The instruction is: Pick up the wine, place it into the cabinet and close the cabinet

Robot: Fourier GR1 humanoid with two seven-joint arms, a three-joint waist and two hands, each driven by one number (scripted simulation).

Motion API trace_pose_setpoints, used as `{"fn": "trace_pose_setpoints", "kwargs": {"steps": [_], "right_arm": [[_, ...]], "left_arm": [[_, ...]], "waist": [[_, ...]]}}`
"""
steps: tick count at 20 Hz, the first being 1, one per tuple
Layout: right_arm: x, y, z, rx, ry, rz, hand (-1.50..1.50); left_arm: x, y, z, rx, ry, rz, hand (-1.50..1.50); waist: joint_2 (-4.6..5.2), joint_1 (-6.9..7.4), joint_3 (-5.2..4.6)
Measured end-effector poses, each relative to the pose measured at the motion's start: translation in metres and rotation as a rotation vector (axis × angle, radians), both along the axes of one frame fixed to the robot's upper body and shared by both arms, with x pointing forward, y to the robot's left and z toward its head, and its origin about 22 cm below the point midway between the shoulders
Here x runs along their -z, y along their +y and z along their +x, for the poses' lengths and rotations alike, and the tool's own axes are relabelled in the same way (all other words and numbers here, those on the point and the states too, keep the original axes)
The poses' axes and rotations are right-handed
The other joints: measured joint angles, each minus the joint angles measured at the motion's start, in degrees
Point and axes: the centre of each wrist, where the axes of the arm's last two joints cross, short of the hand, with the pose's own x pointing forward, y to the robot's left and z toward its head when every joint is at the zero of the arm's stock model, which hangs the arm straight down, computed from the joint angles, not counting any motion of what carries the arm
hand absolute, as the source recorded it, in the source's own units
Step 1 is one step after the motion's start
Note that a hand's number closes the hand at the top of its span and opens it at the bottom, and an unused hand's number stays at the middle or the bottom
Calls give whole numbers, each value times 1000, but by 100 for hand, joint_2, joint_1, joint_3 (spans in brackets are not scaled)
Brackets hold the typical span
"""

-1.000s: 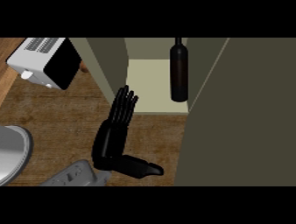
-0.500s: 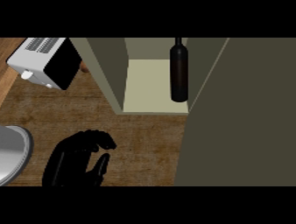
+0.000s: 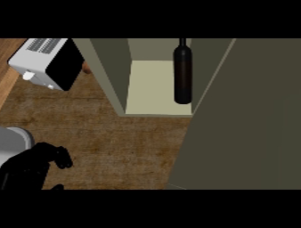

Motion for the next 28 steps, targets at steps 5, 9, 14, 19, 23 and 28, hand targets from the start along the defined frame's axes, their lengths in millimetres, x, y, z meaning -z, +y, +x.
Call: {"fn": "trace_pose_setpoints", "kwargs": {"steps": [5,9,14,19,23,28], "right_arm": [[-7,31,-12,-69,38,0,150],[-13,51,-21,-81,29,-47,150],[-15,68,-26,-61,7,-63,150],[-19,72,-26,-7,-40,-42,150],[-21,75,-25,39,-64,23,150],[-28,93,-7,91,-74,63,150]], "left_arm": [[-4,33,-12,-46,-3,-27,-150],[-9,56,-14,-89,-4,-44,-150],[-8,88,-24,-128,8,-42,-150],[-10,116,-27,-139,2,-24,-150],[-11,128,-30,-129,-5,-15,-150],[-15,132,-32,-71,-2,-32,-150]], "waist": [[-27,36,-9],[-36,63,-14],[-44,151,-21],[-36,188,-28],[-22,236,-28],[8,308,-30]]}}
